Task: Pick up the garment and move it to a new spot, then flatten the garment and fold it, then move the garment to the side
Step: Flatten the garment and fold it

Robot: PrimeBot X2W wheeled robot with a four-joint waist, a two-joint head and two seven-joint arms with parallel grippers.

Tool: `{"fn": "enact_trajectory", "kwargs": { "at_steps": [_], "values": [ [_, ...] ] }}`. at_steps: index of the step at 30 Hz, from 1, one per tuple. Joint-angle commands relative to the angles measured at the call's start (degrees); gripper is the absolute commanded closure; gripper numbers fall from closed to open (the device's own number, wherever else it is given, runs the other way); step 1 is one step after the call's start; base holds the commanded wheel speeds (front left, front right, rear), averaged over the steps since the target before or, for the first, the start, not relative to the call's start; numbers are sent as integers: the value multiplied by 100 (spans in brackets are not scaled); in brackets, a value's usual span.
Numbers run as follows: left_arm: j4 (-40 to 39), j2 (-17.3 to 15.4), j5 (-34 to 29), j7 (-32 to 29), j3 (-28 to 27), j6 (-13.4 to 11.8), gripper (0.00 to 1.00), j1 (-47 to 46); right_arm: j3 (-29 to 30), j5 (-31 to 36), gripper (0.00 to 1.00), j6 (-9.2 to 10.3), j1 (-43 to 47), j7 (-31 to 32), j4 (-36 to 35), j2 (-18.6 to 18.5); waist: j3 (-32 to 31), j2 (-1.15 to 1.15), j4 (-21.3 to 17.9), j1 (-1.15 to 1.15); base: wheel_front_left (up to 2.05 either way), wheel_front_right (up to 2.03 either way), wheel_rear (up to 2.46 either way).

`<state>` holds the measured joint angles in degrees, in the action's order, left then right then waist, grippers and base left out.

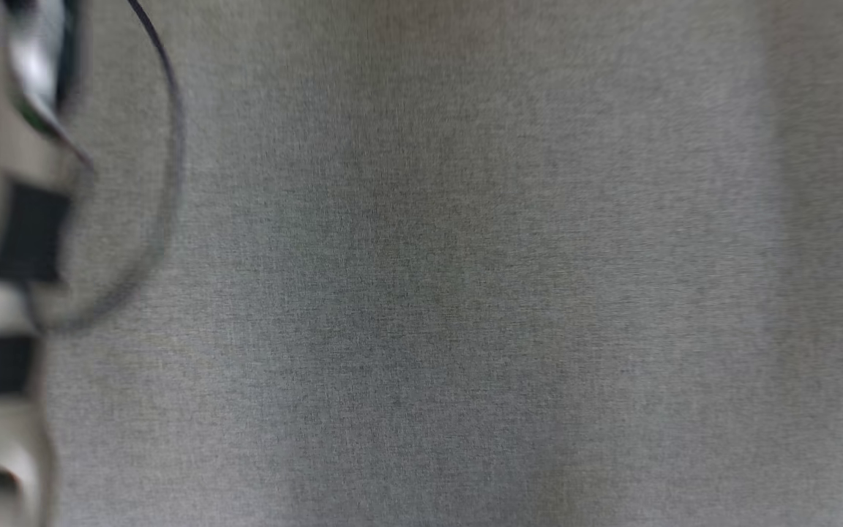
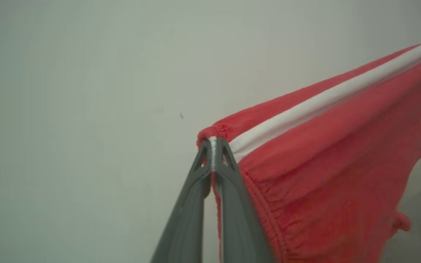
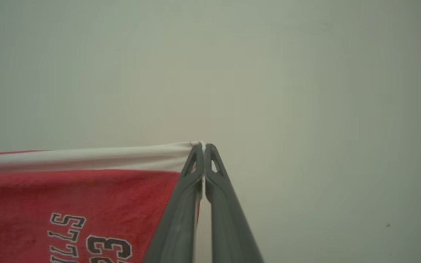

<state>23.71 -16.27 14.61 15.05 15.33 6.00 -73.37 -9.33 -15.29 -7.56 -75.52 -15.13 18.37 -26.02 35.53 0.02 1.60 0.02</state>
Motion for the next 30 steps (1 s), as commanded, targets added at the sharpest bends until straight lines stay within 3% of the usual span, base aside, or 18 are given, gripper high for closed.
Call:
{"fn": "enact_trajectory", "kwargs": {
  "at_steps": [1, 2, 8, 15, 24, 30],
  "values": [
    [-136, 132, -1, 17, -119, -2, 100, 569, 38, -176, 100, 14, 631, -1, -299, -44, 83, -2, 26, -2, 0, 0, 0],
    [-136, 132, -1, 17, -119, -2, 100, 569, 38, -176, 100, 14, 631, -1, -299, -44, 83, -2, 26, -2, 0, 0, 0],
    [-465, 721, 77, 18, -709, 71, 100, 2486, 214, -443, 100, 14, 2803, -1, -897, 139, -497, -2, -78, -2, 0, 0, 0],
    [-262, 1039, 55, 18, -828, 130, 100, 4268, 437, -563, 100, 15, 4729, -1, -850, 419, -1386, -2, -217, -2, 0, 0, 0],
    [-166, 1118, 474, 18, -819, 137, 100, 5815, 328, -452, 100, 14, 6077, -1, -644, 940, -2515, -2, -435, -2, 0, 0, 0],
    [-108, 896, 633, 19, -576, 138, 100, 6740, 180, -451, 100, 15, 6769, -1, -543, 1165, -3181, -2, -519, -2, 0, 0, 0]
  ]
}}
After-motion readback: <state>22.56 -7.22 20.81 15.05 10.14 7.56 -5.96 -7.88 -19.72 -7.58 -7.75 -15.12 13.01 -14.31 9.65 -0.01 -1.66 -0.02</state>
